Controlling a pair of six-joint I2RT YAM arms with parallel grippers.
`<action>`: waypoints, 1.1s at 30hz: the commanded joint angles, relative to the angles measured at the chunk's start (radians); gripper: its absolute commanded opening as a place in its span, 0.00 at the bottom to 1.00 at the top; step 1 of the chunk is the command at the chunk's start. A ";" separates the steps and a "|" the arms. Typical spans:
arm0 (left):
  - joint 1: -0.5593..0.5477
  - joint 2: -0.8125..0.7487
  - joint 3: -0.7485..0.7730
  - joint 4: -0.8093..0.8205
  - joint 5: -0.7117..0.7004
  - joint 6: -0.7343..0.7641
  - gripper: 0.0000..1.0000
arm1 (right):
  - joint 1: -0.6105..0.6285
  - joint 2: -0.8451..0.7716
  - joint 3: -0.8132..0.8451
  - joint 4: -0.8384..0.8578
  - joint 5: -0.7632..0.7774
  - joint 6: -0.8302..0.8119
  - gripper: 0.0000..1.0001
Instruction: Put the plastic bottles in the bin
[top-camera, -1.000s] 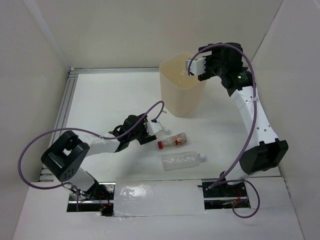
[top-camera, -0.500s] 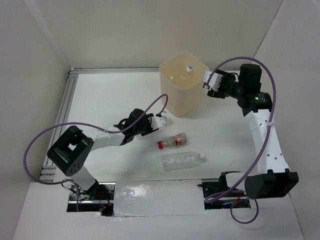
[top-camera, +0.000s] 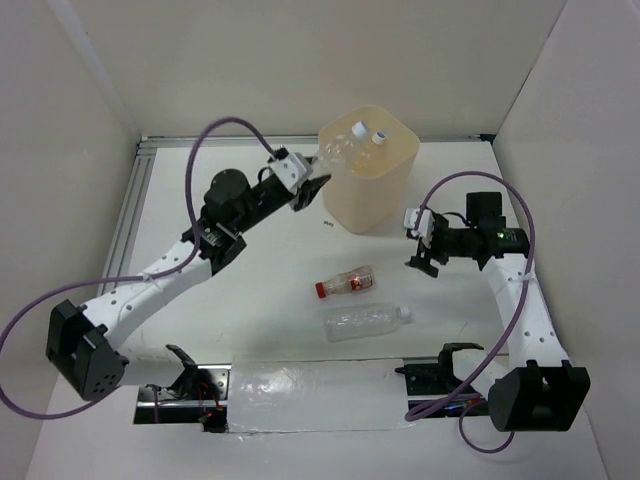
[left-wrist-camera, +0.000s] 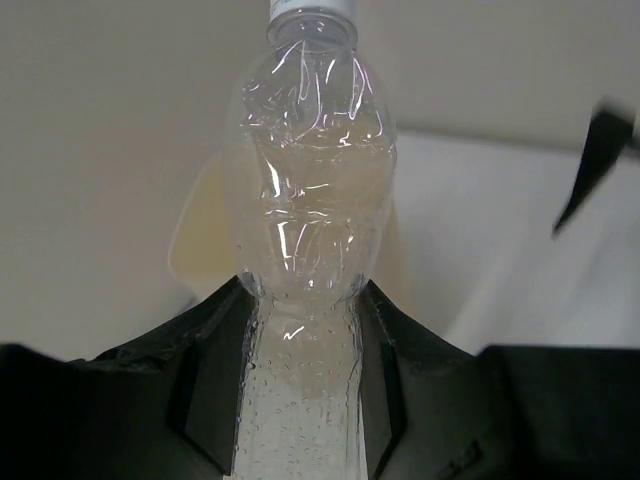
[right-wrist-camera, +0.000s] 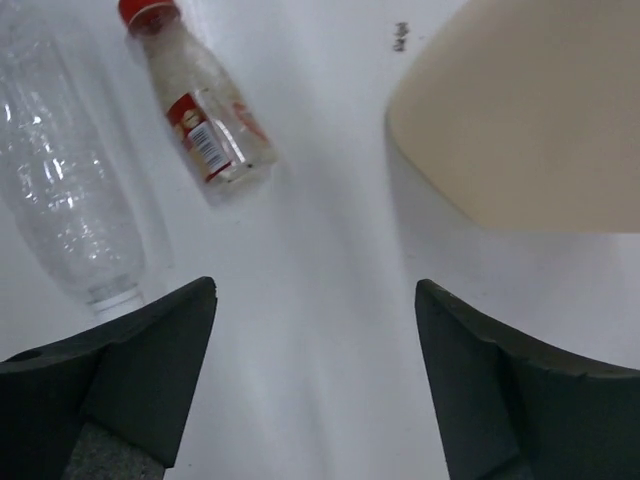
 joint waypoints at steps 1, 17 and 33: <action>0.003 0.133 0.173 0.214 0.109 -0.182 0.00 | 0.018 -0.031 -0.085 -0.090 -0.009 -0.100 0.85; 0.003 0.736 0.807 0.375 -0.071 -0.402 0.82 | 0.056 -0.106 -0.226 -0.157 -0.035 -0.304 0.99; -0.042 -0.106 -0.006 -0.110 -0.281 -0.282 0.98 | 0.415 0.153 -0.265 -0.069 -0.004 -0.290 0.99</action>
